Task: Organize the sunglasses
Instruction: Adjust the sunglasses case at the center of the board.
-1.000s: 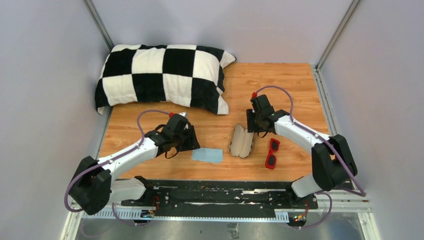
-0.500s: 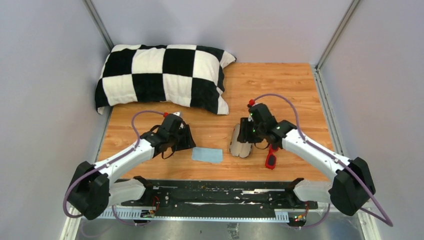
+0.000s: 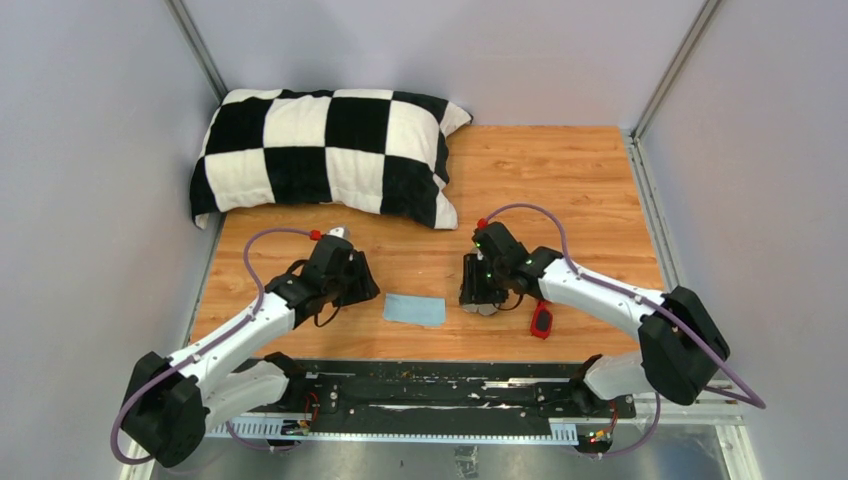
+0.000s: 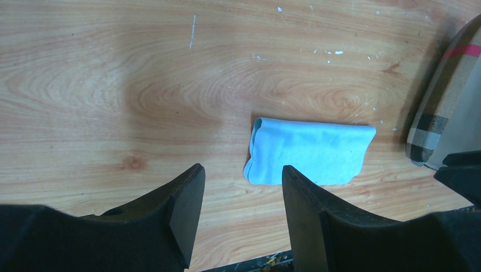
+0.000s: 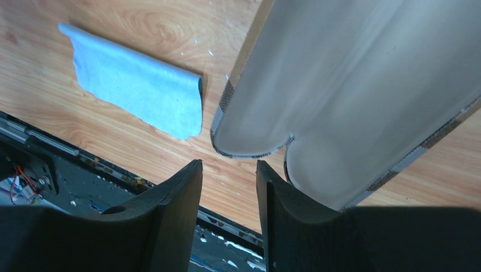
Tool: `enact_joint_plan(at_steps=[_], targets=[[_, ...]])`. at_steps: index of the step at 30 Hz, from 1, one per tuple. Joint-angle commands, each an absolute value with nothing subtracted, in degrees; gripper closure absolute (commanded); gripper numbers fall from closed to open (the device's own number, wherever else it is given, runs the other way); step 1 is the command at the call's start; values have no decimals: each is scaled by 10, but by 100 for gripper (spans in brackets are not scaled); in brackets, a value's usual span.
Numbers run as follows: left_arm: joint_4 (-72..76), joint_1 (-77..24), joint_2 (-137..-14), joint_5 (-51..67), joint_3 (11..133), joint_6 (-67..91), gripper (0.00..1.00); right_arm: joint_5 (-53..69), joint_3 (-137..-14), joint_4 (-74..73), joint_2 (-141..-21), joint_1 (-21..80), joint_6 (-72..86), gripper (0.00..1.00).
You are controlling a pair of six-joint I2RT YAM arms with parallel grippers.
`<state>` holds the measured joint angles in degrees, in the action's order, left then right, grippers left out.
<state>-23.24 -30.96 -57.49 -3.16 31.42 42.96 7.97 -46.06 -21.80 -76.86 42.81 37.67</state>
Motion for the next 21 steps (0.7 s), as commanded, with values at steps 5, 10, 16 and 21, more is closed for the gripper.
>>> enact_joint_plan(at_steps=[5,10,16,21], targets=[[-250,-308,-541,-53,307,435,43,53,-517,-196,-829,393,393,73],[-251,-308,-529,-52,299,434,43,50,-549,-181,-882,378,386,76],[-256,-308,-532,-52,302,428,43,107,-568,-148,-924,381,350,100],[-253,-308,-539,-48,302,426,43,121,-613,-211,-974,402,253,100]])
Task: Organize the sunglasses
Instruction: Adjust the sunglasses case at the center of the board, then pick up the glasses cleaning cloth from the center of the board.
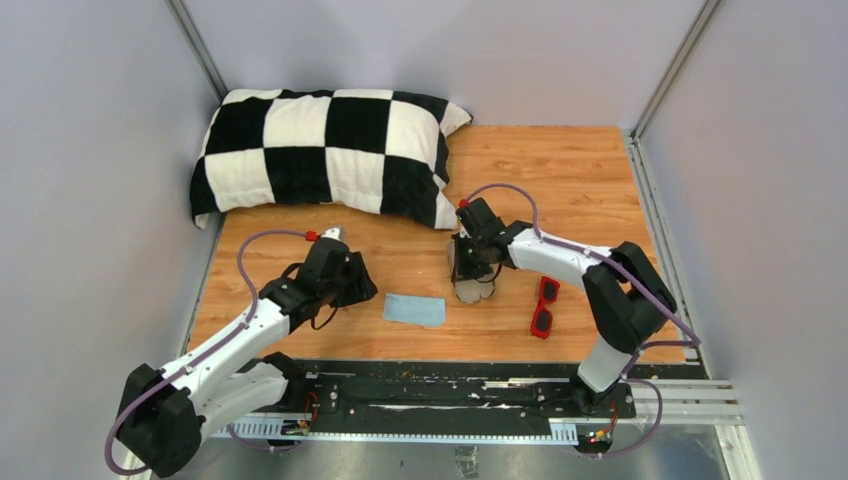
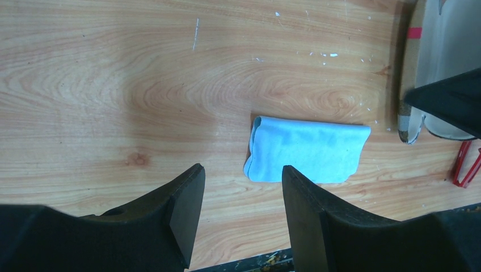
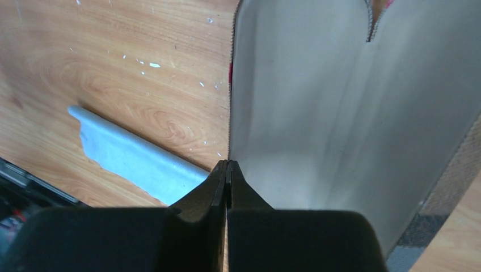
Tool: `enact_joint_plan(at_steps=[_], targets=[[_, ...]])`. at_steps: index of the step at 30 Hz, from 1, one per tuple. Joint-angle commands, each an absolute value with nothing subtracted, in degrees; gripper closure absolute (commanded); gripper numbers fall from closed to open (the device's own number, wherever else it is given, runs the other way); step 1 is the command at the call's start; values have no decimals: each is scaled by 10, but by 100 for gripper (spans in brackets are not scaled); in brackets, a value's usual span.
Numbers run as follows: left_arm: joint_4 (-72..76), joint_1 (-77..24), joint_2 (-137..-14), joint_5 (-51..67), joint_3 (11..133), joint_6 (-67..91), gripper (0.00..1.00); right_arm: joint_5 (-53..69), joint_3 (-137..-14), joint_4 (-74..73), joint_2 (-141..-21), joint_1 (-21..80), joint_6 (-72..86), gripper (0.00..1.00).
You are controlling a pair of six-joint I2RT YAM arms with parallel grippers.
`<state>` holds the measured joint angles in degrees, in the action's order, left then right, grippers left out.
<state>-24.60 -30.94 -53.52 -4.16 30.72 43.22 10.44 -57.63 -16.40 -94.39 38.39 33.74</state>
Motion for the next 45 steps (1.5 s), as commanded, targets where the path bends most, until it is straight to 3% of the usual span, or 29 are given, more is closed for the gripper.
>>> enact_joint_plan(at_steps=[1,8,14,23,31,34,37,40,45], targets=[[-252,-308,-540,-47,302,426,43,113,-618,-227,-980,408,232,100],[-245,-308,-546,-41,296,431,43,-72,-653,-339,-991,464,54,100],[-236,-308,-560,-29,297,435,43,-113,-645,-342,-977,481,4,79],[-226,-308,-576,-23,301,433,44,-122,-645,-342,-924,509,13,68],[-207,-308,-604,10,306,417,42,-131,-647,-336,-848,514,89,58],[-187,-308,-611,32,298,407,30,-115,-616,-298,-810,534,182,57],[-162,-308,-633,80,299,378,29,-89,-575,-247,-784,553,276,54],[-164,-308,-662,86,309,365,28,-84,-548,-210,-793,576,337,48],[-158,-308,-708,97,319,361,29,-90,-543,-215,-850,591,370,50]])
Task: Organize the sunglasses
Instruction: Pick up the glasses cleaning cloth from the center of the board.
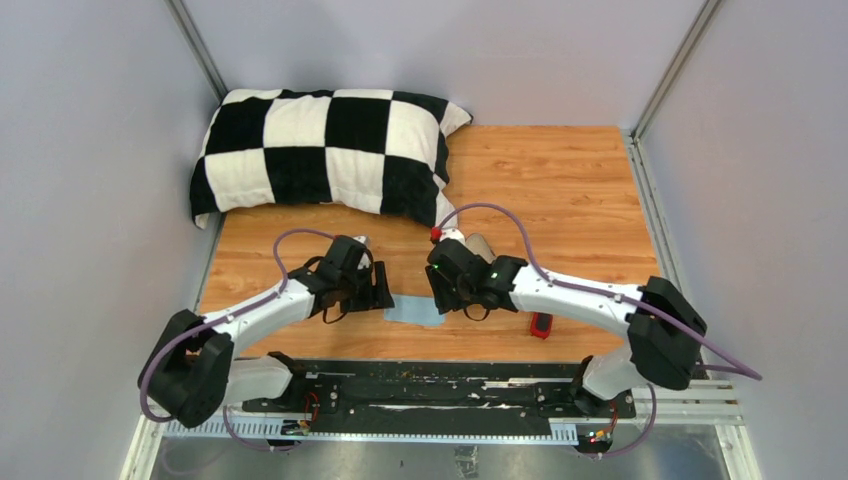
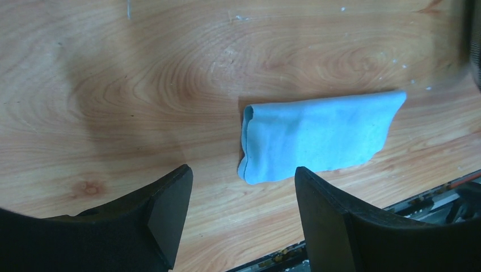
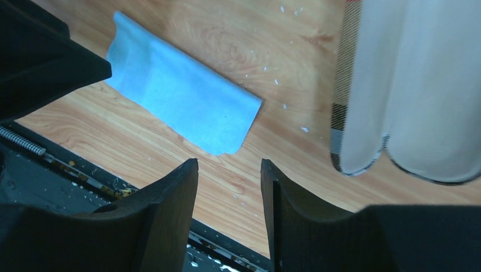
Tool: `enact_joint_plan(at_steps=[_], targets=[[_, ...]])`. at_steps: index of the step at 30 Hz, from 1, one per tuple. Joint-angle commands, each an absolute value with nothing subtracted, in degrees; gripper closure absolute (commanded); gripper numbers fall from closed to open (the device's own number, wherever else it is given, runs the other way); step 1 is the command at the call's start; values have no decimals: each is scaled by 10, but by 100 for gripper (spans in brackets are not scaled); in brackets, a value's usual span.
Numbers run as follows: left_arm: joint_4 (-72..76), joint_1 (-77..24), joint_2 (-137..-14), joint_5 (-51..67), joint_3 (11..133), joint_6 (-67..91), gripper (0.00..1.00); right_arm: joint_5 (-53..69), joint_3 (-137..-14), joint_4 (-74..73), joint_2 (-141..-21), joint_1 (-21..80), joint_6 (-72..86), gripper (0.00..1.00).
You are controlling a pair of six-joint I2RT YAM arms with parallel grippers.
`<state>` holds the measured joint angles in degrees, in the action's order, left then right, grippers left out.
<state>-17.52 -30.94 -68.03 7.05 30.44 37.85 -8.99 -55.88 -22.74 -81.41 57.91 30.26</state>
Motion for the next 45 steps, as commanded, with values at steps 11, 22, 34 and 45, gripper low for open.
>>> enact_joint_plan(at_steps=[11,22,34,45], targets=[[-146,-308,-747,109,321,364,34,-120,-511,-210,-869,529,326,50],[-145,-308,-742,103,299,381,43,-112,-505,-215,-863,504,321,50],[-130,-308,-739,117,282,400,53,-60,-491,-183,-861,534,387,50],[-133,-309,-720,124,268,406,57,-9,-459,-121,-889,534,449,50]])
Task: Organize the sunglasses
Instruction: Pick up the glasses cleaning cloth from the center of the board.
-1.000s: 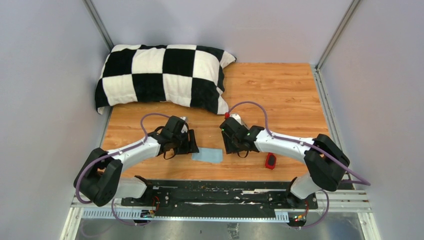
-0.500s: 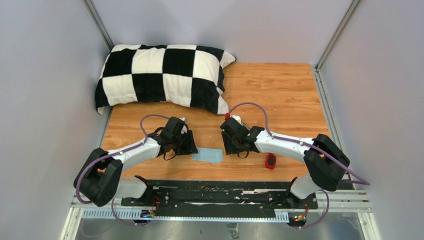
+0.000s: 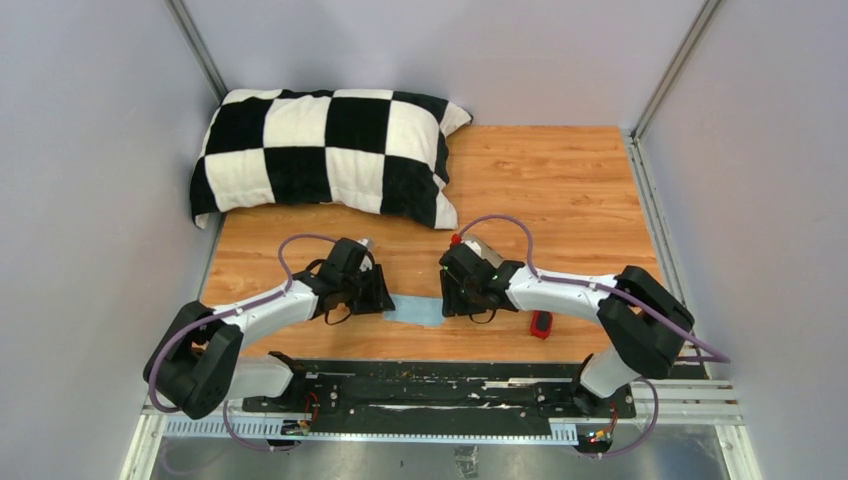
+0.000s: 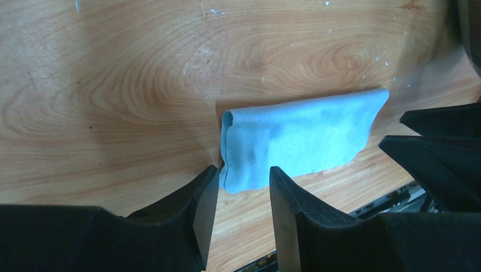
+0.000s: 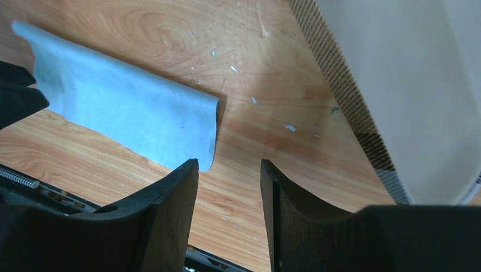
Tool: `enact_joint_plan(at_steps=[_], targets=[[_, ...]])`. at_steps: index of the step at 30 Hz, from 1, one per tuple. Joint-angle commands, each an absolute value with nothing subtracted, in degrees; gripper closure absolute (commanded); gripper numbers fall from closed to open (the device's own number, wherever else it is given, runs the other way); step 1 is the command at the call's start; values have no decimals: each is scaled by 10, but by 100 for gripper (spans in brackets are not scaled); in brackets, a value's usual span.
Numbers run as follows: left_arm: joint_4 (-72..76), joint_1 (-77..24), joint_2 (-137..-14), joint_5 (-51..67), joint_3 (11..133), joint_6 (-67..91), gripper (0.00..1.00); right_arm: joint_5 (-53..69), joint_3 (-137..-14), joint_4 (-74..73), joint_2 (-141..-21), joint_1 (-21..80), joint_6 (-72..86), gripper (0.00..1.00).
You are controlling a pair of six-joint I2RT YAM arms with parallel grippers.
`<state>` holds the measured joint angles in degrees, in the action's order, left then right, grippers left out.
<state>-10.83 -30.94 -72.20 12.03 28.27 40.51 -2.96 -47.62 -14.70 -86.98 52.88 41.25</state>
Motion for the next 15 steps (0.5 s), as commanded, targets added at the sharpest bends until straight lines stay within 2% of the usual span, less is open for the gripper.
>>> enact_joint_plan(at_steps=[1,6,15], targets=[[-132,-309,-722,125,268,405,57,-9,-456,-115,-892,535,450,50],[-121,-309,-734,131,261,408,60,-10,-449,-107,-902,534,454,54],[-123,-309,-733,127,264,408,72,-10,-468,-107,-925,534,450,64]])
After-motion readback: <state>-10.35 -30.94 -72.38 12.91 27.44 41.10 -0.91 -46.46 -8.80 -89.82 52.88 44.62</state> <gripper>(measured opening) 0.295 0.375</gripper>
